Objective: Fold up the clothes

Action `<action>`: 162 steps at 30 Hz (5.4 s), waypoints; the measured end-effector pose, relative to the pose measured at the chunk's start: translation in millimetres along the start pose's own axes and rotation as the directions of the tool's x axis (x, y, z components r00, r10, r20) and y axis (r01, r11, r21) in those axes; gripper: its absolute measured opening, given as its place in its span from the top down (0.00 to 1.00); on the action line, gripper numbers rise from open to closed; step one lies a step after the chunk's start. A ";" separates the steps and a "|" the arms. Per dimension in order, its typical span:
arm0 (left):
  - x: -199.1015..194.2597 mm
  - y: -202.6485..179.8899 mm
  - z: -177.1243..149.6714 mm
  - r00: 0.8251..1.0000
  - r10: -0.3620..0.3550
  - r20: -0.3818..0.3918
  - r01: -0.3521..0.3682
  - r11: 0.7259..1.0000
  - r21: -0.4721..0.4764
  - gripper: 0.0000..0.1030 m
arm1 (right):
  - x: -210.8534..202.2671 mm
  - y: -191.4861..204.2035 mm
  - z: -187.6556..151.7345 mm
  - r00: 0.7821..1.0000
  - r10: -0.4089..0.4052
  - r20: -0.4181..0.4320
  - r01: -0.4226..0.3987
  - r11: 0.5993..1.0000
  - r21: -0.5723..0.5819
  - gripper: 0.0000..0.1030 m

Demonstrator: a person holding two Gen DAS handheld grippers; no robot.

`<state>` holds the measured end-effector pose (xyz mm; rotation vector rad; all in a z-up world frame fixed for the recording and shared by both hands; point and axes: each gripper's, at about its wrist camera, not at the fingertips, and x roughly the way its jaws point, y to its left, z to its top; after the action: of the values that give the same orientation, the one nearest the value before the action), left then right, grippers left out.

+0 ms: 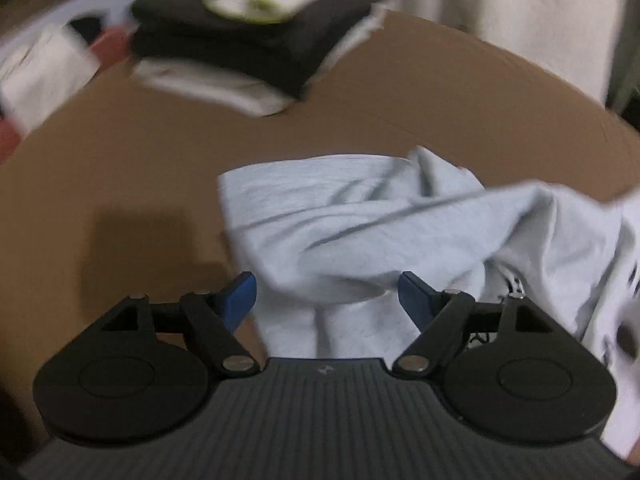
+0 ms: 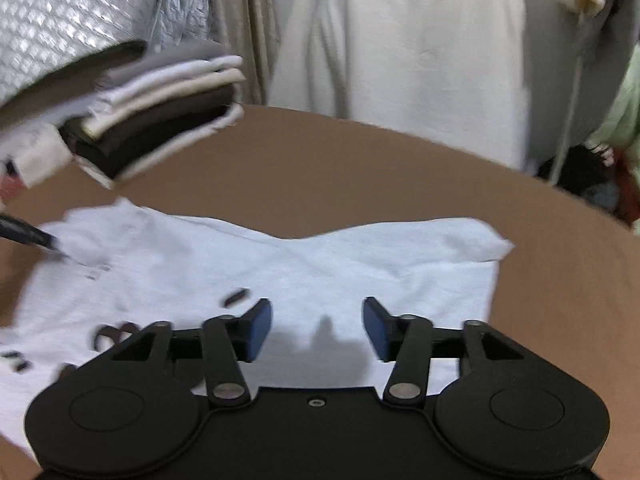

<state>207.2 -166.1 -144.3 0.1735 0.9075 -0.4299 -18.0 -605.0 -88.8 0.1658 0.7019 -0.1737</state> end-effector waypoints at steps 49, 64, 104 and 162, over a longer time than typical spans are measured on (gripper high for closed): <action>14.4 -303.3 258.2 0.836 -0.067 0.545 -0.150 0.927 0.344 0.42 | -44.8 -145.7 -21.9 0.705 -0.670 0.232 0.535 0.717 0.447 0.98; 38.1 -205.5 30.7 0.980 0.044 0.196 -0.138 0.859 0.494 0.19 | 37.2 -184.9 -34.0 0.780 -0.586 -0.219 0.618 0.668 0.414 0.61; -15.1 -211.2 -96.2 0.935 -0.353 0.036 0.268 0.767 0.583 0.81 | 5.4 -101.9 -53.2 0.993 -0.026 -0.119 0.089 0.824 0.560 0.54; -22.3 -172.1 -41.4 0.964 -0.244 0.107 0.208 0.941 0.268 0.86 | 32.2 -123.9 -29.9 0.993 -0.107 0.052 0.065 0.851 0.522 0.97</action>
<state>91.0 -301.4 -146.0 0.2722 0.7353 -0.7658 -39.1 -722.5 -143.8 0.6462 0.5693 -0.4556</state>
